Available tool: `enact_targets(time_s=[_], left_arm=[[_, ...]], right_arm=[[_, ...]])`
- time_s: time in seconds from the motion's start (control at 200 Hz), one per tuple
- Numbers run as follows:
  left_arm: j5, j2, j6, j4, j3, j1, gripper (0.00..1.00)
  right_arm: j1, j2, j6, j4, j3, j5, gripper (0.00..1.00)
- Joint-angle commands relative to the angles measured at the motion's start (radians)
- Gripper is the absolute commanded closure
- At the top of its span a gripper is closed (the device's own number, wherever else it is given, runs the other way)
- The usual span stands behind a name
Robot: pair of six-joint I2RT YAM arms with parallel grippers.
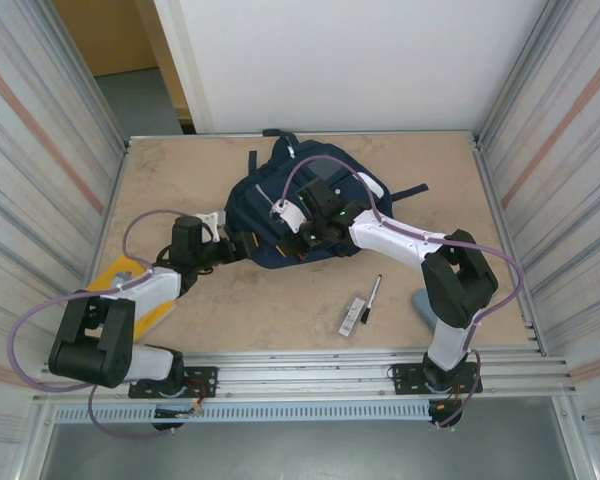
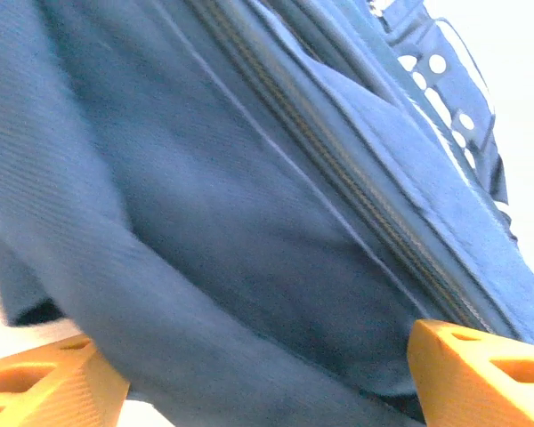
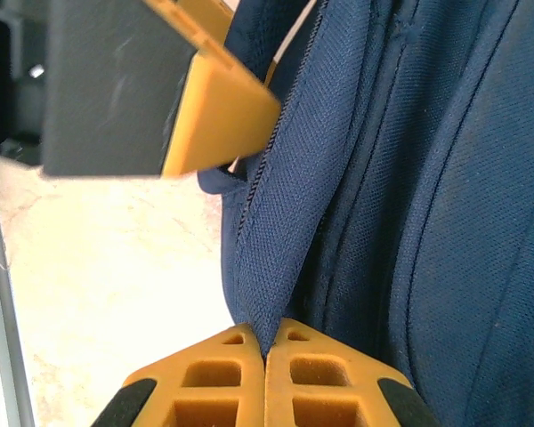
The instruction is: Pack books, pencil case, and school supplies into a backpack
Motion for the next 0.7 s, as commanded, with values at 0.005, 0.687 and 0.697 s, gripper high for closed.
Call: enact_targets(time_s=[0.005,0.687,0.697], left_arm=[[0.02,0.029,-0.037,0.034,-0.009,0.036,0.31],[0.003,-0.149,0.109,-0.035,0.003,-0.05,0.97],[0.001,-0.157,0.11,-0.037,0.001,-0.053,0.97]], right_arm=[[0.015,-0.062,0.025,0.087,0.003,-0.07,1.0],[-0.279,-0.374,0.546,0.026,-0.412,0.207,0.35],[-0.286,-0.38,0.547,0.024,-0.43,0.196,0.35]])
